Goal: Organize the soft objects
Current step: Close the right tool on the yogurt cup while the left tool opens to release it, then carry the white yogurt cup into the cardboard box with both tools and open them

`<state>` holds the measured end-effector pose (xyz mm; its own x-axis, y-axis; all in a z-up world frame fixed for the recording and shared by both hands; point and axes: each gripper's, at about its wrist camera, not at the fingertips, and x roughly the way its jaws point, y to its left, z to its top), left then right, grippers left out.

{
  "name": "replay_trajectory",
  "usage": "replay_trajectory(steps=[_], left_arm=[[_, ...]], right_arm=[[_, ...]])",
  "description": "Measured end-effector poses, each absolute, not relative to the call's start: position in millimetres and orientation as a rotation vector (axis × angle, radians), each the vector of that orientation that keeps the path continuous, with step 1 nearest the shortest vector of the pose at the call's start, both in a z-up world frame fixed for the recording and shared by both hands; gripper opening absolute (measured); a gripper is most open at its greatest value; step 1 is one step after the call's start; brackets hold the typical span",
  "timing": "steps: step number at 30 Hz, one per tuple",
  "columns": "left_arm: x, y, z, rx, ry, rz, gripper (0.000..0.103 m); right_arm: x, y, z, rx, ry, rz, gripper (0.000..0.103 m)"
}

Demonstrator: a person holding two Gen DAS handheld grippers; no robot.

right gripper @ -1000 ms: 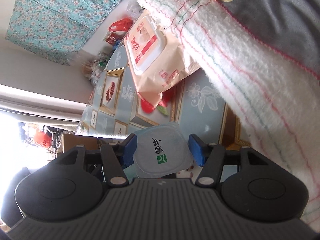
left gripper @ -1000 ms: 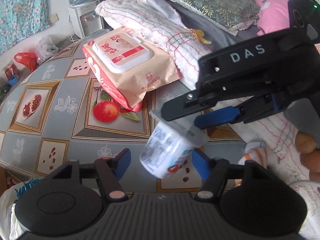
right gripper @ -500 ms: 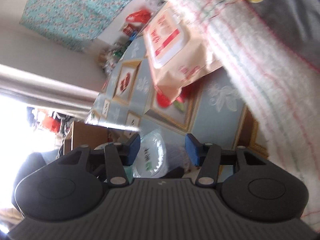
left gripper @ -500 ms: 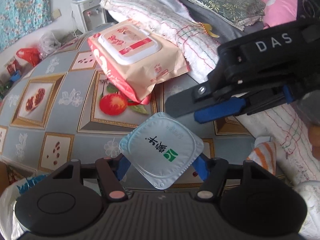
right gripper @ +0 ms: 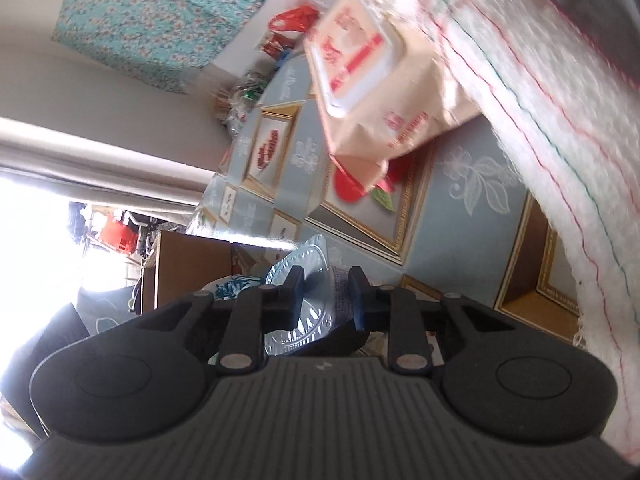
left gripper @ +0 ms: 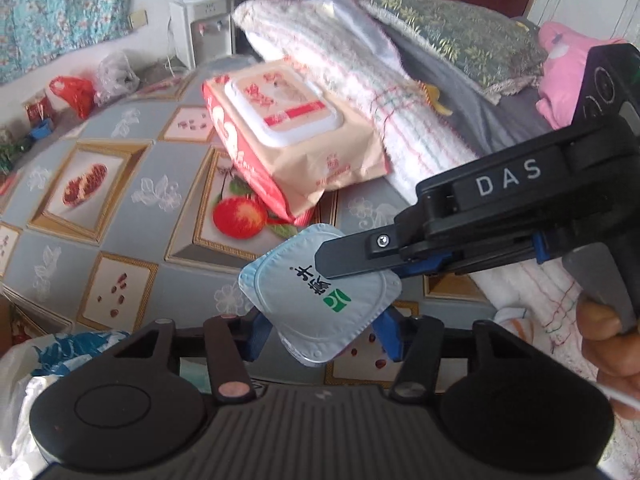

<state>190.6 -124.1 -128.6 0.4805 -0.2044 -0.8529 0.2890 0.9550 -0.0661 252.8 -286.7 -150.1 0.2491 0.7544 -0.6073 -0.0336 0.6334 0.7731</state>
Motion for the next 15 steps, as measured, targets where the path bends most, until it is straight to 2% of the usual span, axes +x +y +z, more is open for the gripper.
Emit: replay_trajectory(steps=[10,15], left_arm=[[159.5,-122.8,-75.4,0.042,0.891,-0.283,0.056],[135.0,-102.0,-48.6,-0.055,0.880,-0.266,0.056]], right_arm=[[226.6,-293.4,-76.6,0.700,1.110,0.654,0.023],[194.0,-281.3,-44.1,0.705,1.073,0.683,0.022]])
